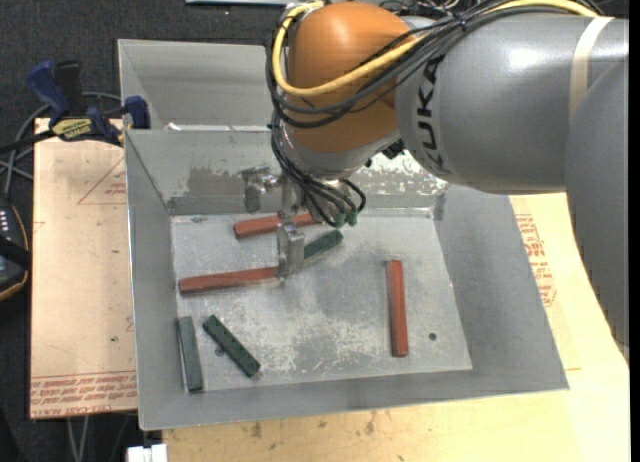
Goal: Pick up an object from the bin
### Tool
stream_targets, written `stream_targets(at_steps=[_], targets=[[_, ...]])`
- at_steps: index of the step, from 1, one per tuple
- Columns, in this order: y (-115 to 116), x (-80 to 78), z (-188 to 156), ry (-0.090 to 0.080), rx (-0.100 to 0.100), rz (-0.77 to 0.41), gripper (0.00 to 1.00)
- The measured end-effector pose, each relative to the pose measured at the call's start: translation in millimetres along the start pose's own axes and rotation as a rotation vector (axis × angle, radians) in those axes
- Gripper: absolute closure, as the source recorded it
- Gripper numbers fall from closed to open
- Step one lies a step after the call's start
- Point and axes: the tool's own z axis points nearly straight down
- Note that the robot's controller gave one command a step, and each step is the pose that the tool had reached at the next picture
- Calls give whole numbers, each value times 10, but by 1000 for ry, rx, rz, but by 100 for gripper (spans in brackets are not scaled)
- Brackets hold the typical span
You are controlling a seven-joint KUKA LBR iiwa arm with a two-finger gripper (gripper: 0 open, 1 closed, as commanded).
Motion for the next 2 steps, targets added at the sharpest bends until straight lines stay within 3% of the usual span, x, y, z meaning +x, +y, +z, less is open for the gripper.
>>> stream_targets(at_steps=[1,2], targets=[[-51,-17,1137,10,0,-104,0],[-132,-295,1603,3,0,-120,0]])
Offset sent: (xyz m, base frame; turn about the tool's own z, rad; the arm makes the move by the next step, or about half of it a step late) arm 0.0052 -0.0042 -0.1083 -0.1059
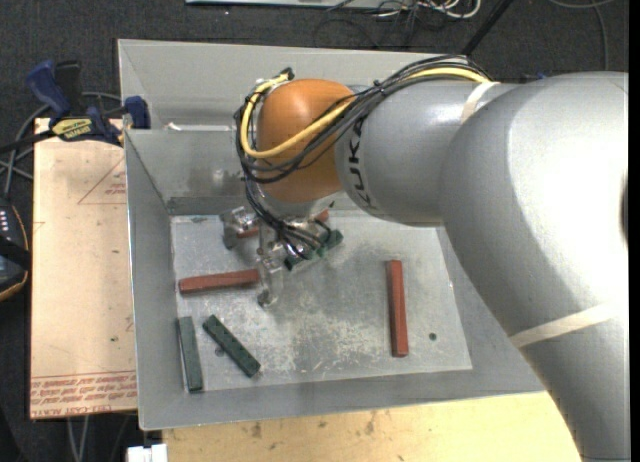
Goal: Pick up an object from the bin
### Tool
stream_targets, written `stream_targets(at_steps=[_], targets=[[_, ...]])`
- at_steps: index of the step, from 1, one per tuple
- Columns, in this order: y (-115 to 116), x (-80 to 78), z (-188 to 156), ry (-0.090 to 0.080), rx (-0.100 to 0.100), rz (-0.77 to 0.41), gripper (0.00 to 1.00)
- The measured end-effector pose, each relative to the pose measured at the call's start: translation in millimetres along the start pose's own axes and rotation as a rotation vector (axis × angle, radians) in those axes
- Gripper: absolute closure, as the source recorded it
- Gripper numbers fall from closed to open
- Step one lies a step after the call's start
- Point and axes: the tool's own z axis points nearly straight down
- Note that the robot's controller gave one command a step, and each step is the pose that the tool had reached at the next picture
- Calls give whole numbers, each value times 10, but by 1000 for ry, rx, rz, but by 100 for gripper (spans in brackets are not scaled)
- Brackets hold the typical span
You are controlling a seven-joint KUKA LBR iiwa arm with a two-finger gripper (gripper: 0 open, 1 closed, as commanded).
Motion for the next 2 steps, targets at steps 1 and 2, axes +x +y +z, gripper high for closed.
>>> stream_targets(at_steps=[1,2], targets=[[-1,-11,-43,-3,0,1,100],[-245,-84,-2136,-13,4,-92,100]])
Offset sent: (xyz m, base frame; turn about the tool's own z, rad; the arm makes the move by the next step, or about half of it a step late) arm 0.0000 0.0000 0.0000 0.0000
